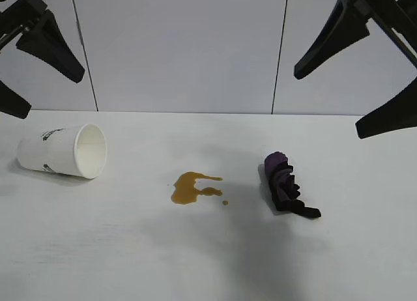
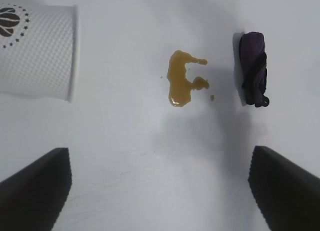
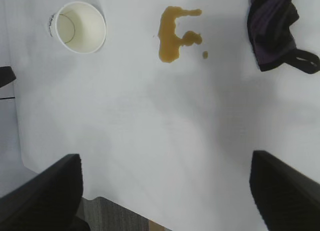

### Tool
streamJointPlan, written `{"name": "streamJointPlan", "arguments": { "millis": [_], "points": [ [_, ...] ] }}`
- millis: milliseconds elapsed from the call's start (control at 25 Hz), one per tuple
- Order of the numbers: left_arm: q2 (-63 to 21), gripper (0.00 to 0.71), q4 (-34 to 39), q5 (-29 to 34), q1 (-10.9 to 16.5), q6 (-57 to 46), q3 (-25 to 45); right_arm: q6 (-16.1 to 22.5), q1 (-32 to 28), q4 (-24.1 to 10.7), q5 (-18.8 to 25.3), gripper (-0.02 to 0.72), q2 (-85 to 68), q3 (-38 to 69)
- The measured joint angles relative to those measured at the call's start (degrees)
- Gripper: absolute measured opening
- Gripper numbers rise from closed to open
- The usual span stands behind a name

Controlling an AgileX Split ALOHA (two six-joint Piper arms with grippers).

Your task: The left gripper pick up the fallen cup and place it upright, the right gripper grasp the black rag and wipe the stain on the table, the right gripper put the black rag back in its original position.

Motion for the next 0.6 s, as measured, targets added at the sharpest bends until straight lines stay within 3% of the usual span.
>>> {"name": "streamJointPlan", "arguments": {
  "millis": [600],
  "points": [
    [0.0, 0.694, -0.05, -1.36, 0.0, 0.0, 0.0, 0.0, 0.0, -7.07, 4.78, 0.629, 0.0, 0.0]
  ]
}}
